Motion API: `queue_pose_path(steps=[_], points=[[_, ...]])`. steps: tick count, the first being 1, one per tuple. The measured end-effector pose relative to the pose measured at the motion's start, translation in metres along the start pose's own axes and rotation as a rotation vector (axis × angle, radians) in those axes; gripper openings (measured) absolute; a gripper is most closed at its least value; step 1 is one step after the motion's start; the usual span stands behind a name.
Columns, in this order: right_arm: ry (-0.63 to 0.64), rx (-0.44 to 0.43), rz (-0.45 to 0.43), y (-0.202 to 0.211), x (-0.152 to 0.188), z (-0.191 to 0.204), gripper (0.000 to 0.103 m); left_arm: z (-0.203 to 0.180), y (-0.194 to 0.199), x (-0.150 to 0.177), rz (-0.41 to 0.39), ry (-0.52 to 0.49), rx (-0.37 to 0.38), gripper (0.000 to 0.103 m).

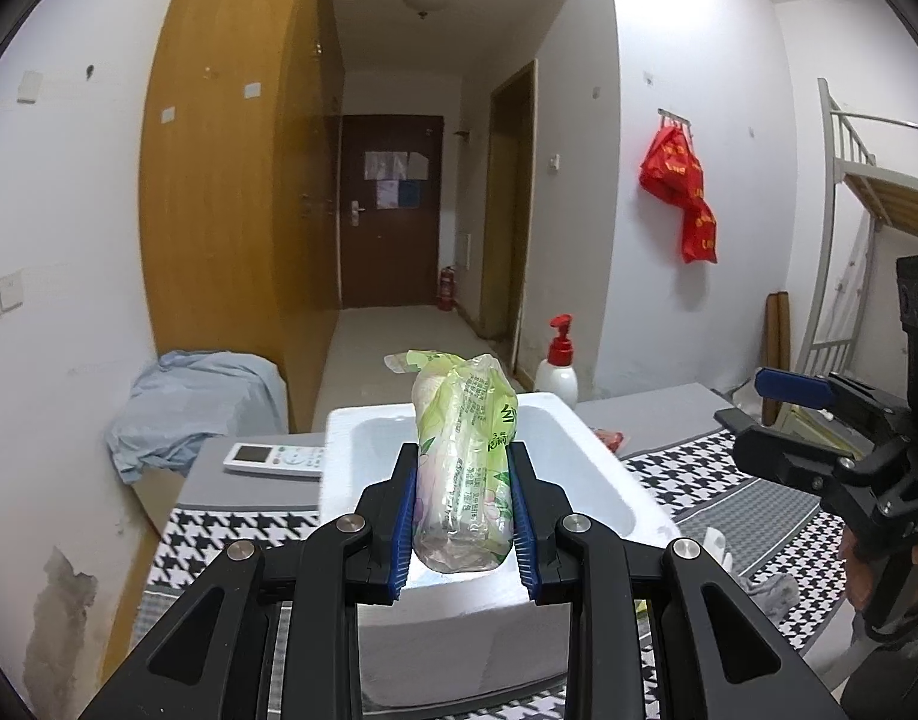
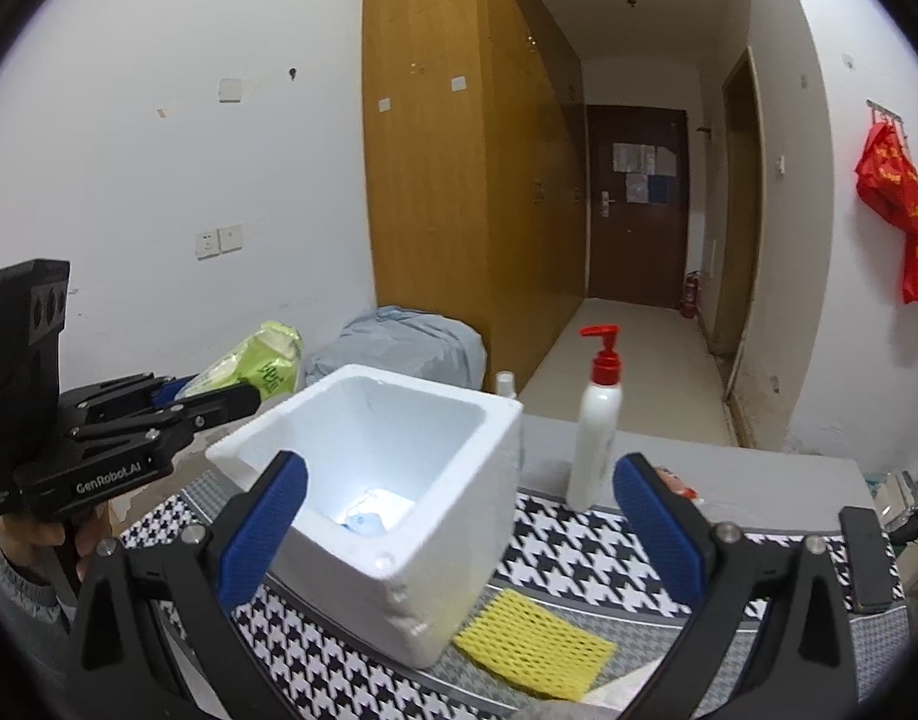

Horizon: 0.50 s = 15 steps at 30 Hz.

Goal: Organize soft objects
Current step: 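Lower the green-wrapped package over the box and open the left gripper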

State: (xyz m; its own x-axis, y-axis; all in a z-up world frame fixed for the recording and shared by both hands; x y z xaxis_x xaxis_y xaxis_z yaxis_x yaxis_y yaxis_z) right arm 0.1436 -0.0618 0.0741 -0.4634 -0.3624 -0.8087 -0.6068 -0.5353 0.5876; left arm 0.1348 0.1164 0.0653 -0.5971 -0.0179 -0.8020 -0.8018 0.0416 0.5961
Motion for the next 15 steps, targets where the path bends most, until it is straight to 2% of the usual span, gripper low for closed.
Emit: queue_pose_path(steps=[8,15], points=[[-0.044,0.028,0.005,0.007,0.012,-0.022,0.103,-0.010,-0.014,-0.004,0.023,-0.013,0.034,0.029],[-0.073,0.030,0.006,0.009,0.022,-0.035,0.103,-0.017,-0.025,-0.010,0.043,-0.032,0.022,0.029]])
Point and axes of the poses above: each gripper's, at about its wrist camera, not at the fingertips, and y roughly against the way its jaws point, z to its left, x to its underside, the point moved 1 cm from there along -y, roughly the way its jaws point, and after that the axes turned 14 degrees about z, right-handed, at the moved point
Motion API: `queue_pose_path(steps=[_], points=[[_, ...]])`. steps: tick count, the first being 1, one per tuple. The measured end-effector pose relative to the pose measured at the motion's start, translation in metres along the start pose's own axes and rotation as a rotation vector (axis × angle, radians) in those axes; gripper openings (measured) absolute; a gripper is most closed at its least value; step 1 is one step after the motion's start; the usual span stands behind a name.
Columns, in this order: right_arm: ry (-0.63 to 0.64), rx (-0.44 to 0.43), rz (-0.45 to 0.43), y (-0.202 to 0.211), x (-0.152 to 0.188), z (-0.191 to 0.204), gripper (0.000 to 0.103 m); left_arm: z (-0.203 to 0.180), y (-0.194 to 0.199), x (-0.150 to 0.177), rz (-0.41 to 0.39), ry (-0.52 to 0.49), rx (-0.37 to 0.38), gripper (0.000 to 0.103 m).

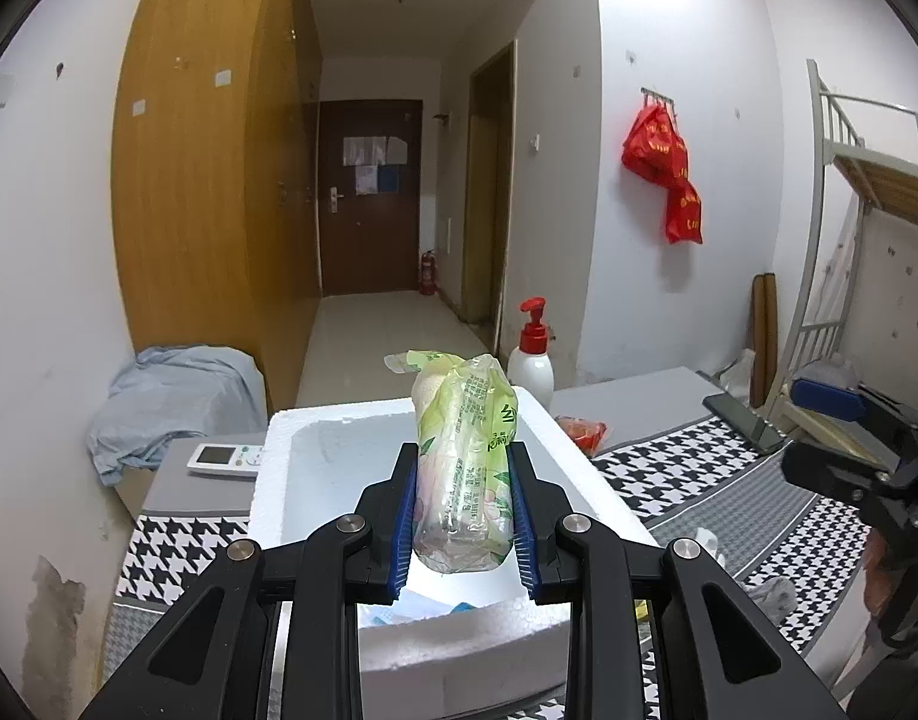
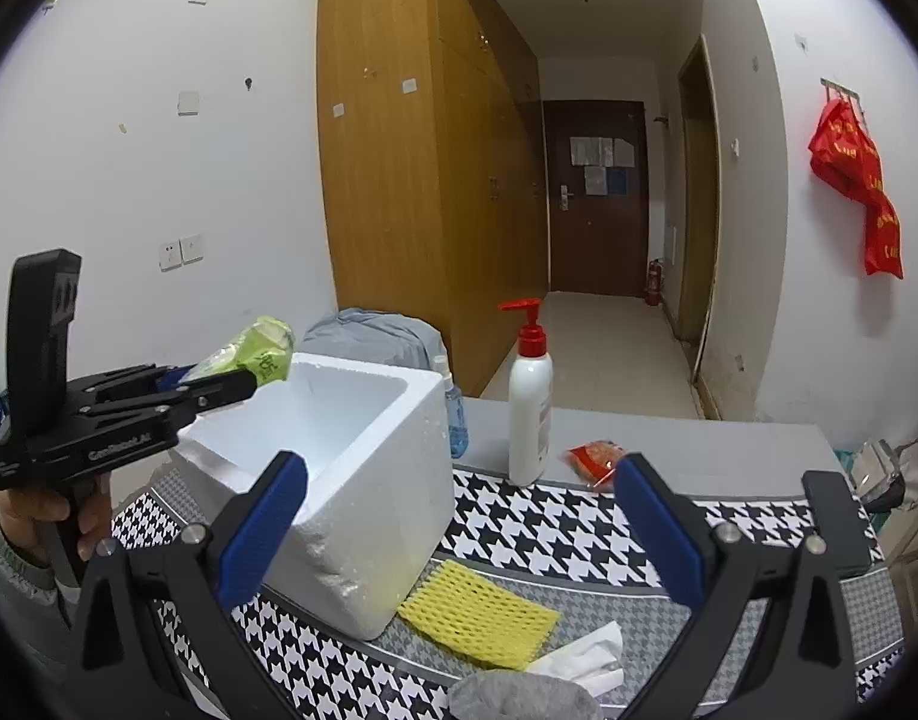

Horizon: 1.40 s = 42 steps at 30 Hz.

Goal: Organize soft objects
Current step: 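Lower the green-wrapped package over the box and open the left gripper, then move both open grippers back over the remaining items on the bed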

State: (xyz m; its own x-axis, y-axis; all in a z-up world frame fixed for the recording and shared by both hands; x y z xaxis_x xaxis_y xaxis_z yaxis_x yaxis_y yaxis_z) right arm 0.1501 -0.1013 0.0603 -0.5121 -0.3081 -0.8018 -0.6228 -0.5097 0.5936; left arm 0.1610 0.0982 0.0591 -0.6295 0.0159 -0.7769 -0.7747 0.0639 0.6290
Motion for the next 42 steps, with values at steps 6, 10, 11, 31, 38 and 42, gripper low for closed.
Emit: queue_pose_path(steps=[6,10,11,31,38,42], points=[[-0.004,0.002,0.000,0.002,0.004,-0.002,0.103,0.002,-0.007,-0.002,0.010,0.005,-0.024,0.029],[0.004,0.003,0.000,0.002,0.007,-0.002,0.103,0.000,-0.010,-0.004,0.016,0.012,-0.054,0.048],[0.003,0.001,0.001,0.003,0.008,-0.002,0.103,0.000,-0.010,-0.004,0.010,0.015,-0.058,0.065],[-0.017,0.031,0.009,0.012,0.024,-0.001,0.103,-0.016,0.034,0.014,-0.101,0.014,-0.063,0.102],[0.001,0.022,0.000,0.021,0.027,0.009,0.103,-0.018,0.044,0.023,-0.101,0.026,-0.091,0.102],[0.009,0.015,-0.009,0.029,0.029,0.014,0.103,-0.016,0.049,0.025,-0.098,0.046,-0.093,0.102]])
Point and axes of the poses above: each gripper's, at about its wrist camera, not at the fingertips, and y roughly against the way its jaws point, z to its left, x to its underside, the point moved 1 cm from there along -y, roughly the way its jaws point, and after that the axes turned 14 degrees about z, right-handed, at the moved point
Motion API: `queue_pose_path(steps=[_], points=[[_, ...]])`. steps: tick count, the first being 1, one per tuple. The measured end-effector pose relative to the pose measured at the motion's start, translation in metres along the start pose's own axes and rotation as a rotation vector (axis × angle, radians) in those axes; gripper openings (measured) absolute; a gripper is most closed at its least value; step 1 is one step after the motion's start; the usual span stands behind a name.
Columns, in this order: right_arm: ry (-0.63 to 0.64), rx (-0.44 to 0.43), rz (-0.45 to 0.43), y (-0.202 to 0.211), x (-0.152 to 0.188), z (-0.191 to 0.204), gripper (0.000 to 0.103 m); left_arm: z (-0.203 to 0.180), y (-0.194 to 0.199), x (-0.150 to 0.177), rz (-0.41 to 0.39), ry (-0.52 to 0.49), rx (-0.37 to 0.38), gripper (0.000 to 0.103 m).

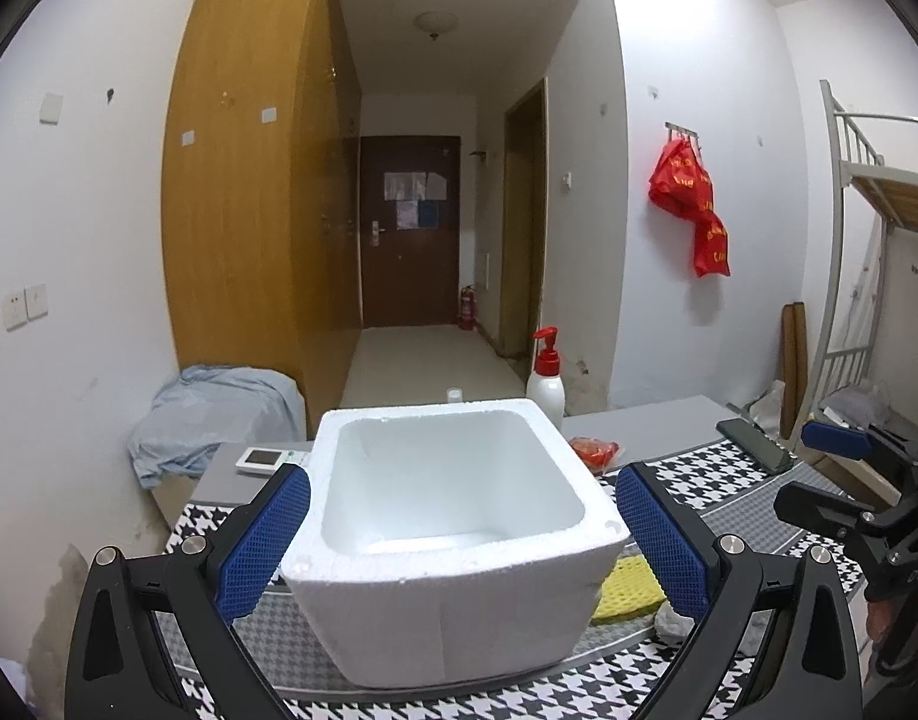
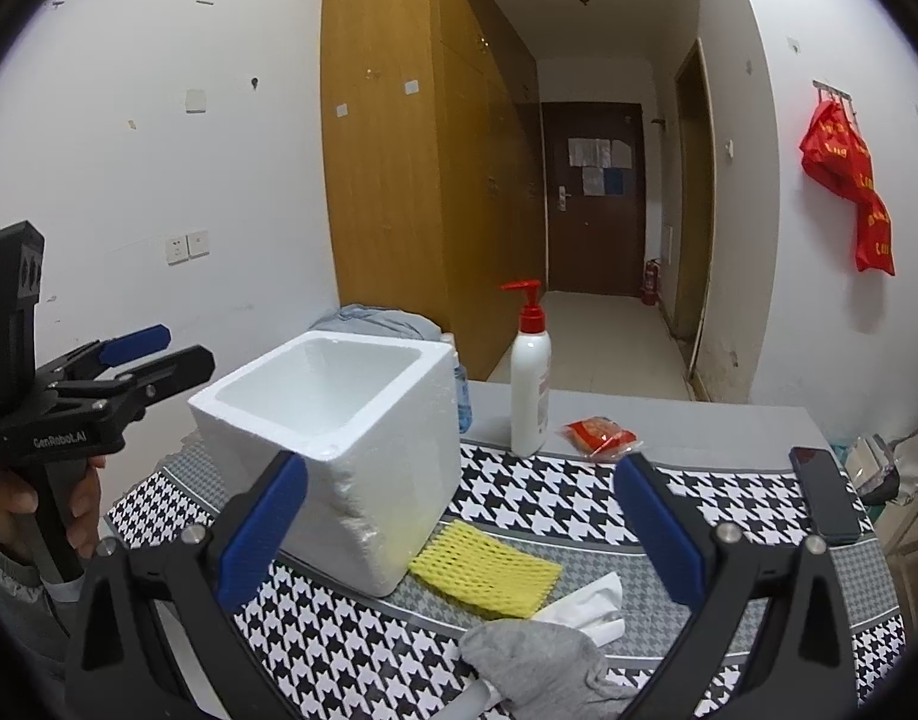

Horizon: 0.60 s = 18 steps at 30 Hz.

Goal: Organize soft objects
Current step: 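Move both open grippers back over the remaining items on the bed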

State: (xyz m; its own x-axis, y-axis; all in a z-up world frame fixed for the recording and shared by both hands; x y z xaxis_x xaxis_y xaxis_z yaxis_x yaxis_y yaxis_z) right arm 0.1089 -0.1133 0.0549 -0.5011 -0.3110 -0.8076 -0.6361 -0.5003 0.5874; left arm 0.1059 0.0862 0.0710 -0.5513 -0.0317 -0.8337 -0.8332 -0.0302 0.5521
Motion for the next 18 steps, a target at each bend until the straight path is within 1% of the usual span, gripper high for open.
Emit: queue_pose_path(steps=[9,18], points=[[0.021,-0.009,-0.018,0.018,0.008,0.011,0.103,-0.009,0.026,0.011,-0.034,-0.011,0.003,0.102],[0.020,-0.012,-0.028,0.035,0.024,0.016,0.103,-0.023,0.047,0.027,-0.061,-0.021,-0.004,0.102]])
Point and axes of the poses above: each gripper's, at about its wrist camera, not at the fingertips, and y roughly against the way its jaws point, z to its left, x to its underside, the point moved 1 cm from there along -y, roughly the way its jaws point, and after that the axes turned 14 degrees about z, right-handed, at the moved point
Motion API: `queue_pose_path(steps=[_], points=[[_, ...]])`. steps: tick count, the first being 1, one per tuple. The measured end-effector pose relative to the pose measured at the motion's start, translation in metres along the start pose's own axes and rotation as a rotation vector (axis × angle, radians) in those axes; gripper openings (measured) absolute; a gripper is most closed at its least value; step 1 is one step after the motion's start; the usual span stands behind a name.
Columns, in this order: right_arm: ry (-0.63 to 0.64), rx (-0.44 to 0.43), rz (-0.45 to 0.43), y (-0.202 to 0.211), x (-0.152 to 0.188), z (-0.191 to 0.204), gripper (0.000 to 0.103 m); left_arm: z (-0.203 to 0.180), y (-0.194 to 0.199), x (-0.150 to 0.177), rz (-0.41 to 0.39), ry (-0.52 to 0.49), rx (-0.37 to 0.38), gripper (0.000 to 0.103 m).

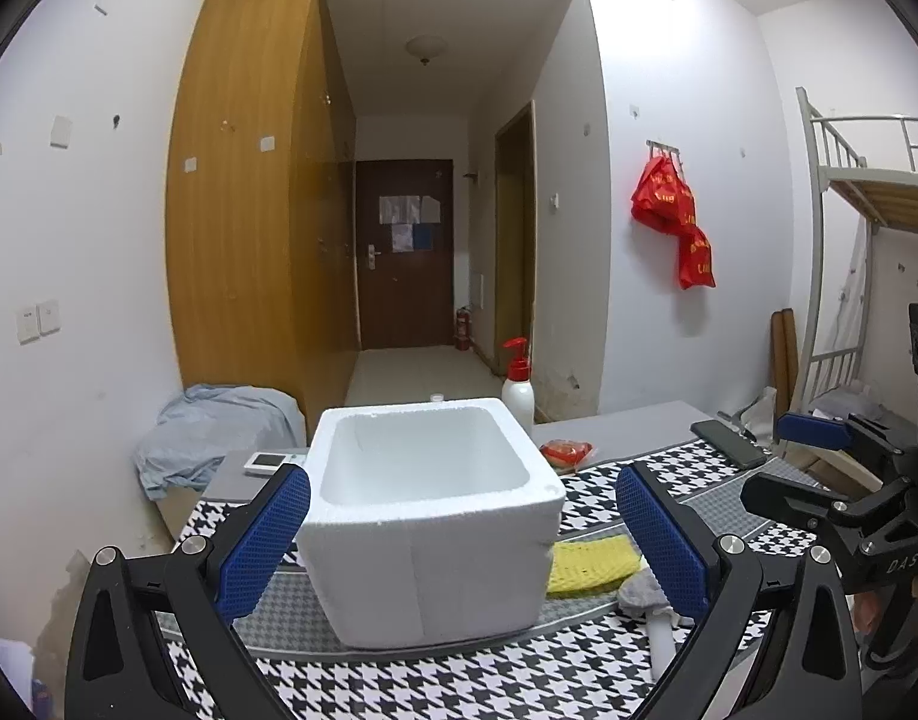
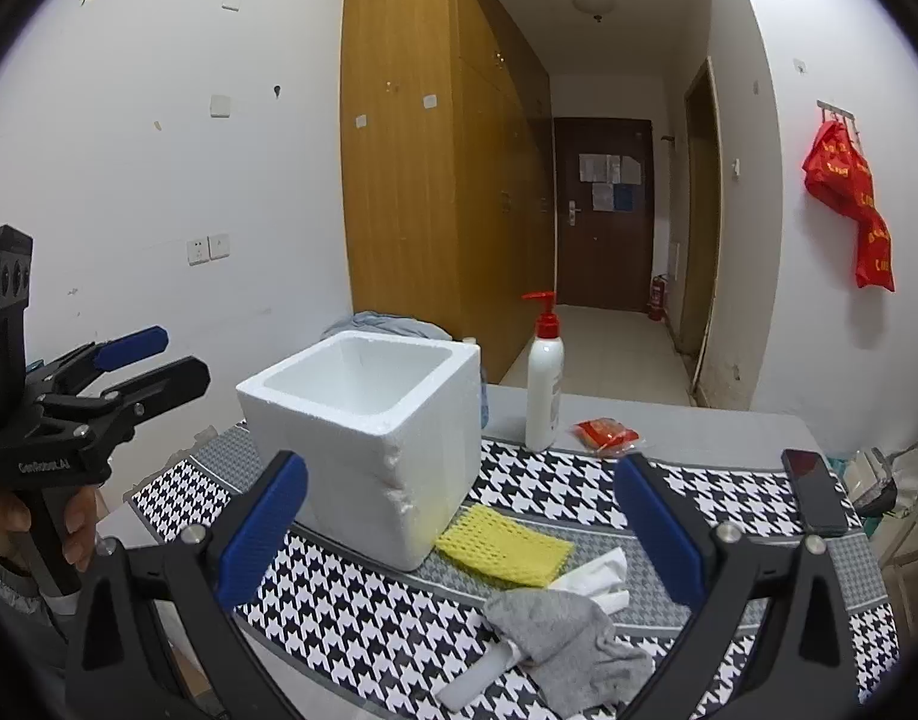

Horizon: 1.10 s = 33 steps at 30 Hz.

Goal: Organize soft objects
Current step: 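Move both open grippers back over the remaining items on the bed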

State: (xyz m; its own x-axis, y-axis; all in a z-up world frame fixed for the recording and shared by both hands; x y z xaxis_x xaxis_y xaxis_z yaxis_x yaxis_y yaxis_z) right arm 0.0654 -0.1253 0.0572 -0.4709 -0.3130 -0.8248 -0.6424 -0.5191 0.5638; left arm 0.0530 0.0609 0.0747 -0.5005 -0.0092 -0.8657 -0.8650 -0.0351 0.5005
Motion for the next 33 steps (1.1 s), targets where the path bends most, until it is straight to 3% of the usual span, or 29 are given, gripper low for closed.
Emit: queue_pose_path(steps=[7,14,22,33], points=[[-0.013,-0.012,-0.013,0.013,0.013,-0.003,0.103,-0.014,0.016,0.009,-0.022,-0.015,-0.010,0.102],[0.009,0.048,-0.024,0.021,0.028,0.002,0.103,-0.021,0.019,0.024,-0.044,-0.001,-0.001,0.102],[-0.049,0.058,-0.093,0.029,0.049,-0.010,0.103,-0.022,0.015,0.042,-0.074,0.017,0.005,0.102],[-0.090,0.102,-0.053,0.013,0.078,-0.020,0.103,-0.026,0.008,0.071,-0.074,0.031,0.035,0.102]])
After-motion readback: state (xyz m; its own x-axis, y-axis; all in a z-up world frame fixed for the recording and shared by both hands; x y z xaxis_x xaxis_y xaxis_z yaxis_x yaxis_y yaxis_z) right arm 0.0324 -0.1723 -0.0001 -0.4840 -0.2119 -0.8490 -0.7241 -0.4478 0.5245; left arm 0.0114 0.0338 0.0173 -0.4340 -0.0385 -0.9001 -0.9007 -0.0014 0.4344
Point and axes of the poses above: each gripper's, at about its wrist camera, not at the fingertips, and y roughly against the way its jaws point, z to its left, x to its underside, the point moved 1 cm from there along -y, roughly the way its jaws point, and after that the axes turned 14 degrees about z, right-handed, at the moved point
